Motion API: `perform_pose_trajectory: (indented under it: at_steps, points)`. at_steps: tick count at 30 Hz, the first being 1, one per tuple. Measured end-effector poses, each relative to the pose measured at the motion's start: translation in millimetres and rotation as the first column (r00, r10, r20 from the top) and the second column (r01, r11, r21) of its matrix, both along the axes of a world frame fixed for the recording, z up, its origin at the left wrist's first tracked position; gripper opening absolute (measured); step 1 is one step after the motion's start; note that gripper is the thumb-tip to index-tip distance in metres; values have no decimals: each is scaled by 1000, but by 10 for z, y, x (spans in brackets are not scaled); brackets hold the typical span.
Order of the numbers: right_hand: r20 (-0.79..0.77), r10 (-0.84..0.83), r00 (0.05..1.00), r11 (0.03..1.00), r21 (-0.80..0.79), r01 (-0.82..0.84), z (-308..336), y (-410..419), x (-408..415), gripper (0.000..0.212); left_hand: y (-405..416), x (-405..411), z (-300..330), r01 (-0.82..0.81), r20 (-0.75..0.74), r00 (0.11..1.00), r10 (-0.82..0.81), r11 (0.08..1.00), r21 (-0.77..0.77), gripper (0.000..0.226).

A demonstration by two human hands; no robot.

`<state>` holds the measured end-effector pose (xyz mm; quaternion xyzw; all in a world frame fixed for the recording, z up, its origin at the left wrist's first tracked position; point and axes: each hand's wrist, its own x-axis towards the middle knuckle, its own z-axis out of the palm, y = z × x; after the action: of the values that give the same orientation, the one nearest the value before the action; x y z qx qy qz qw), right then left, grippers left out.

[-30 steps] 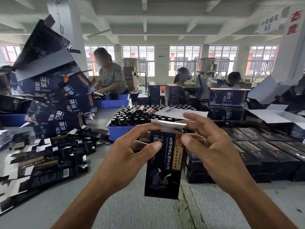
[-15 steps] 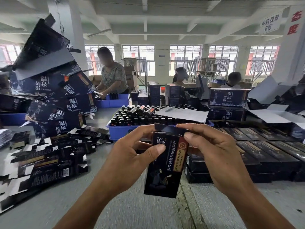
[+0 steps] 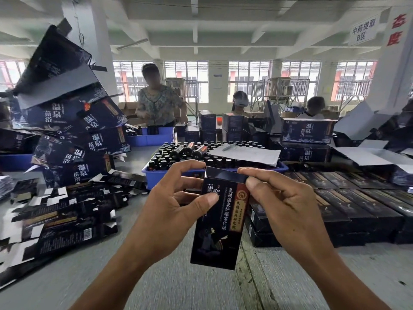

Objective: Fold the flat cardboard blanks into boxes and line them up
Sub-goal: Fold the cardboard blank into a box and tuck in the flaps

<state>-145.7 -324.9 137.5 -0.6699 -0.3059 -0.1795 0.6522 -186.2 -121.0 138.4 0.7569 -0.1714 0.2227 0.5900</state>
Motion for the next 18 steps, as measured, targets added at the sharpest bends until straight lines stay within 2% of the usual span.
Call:
perform_pose_trajectory:
  at_steps: [9,18]
  points:
    - [27,-61,998,998,-27,62,13,-30,1,22,-15,1,-30,-18,29,999,15,995,98,57]
    - [88,-105,991,990,-85,113,12,-41,11,19,-33,-12,-45,-3,39,999,-2,992,125,56]
